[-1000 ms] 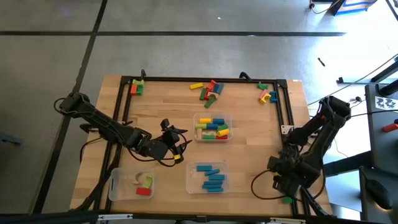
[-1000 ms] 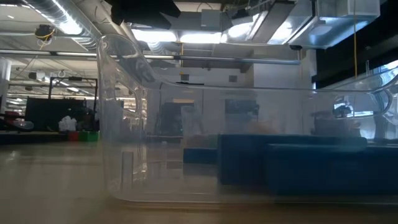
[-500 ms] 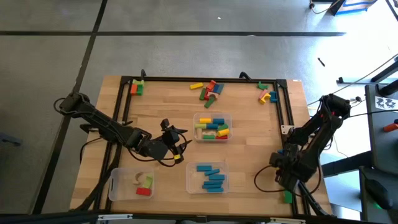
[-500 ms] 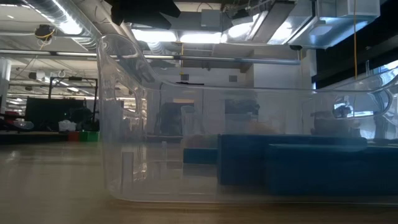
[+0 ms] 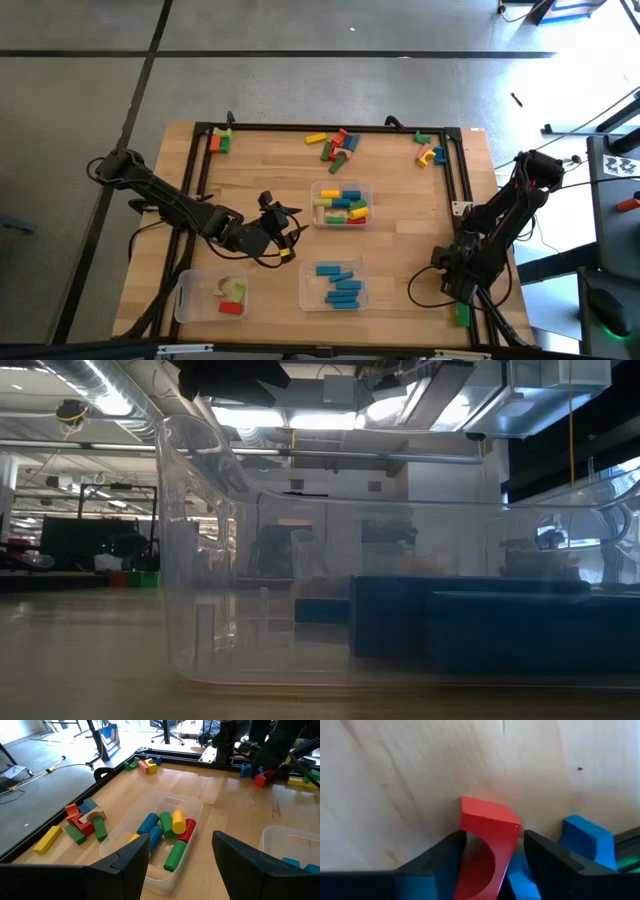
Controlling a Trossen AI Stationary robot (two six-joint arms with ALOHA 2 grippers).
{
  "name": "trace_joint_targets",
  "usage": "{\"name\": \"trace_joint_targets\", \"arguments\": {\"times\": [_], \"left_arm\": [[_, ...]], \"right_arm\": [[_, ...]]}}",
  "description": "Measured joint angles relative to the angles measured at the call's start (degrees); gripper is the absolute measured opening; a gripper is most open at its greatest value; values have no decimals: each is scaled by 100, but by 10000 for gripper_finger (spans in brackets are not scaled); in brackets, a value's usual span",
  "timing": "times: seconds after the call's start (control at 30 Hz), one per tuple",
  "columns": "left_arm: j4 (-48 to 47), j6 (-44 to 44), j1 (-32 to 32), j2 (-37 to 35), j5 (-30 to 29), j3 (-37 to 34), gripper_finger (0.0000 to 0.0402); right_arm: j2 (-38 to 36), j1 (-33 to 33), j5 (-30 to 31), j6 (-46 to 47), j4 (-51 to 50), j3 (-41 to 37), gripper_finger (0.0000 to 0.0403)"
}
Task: Sort blocks by size
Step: Put the red arch block into the bottom left transparent bin
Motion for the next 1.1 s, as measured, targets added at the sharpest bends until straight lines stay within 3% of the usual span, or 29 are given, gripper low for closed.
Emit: {"name": "trace_joint_targets", "arguments": {"times": [0.43,0.97,1.1], "left_arm": [[2,26,0,0,0,0,210],[29,45,0,-2,0,0,210],[50,44,0,-2,0,0,210]], "right_arm": [[10,-2,219,-43,317,-15,47],[7,-2,1852,-627,242,1106,44],[3,-2,2507,-803,298,1302,54]]}}
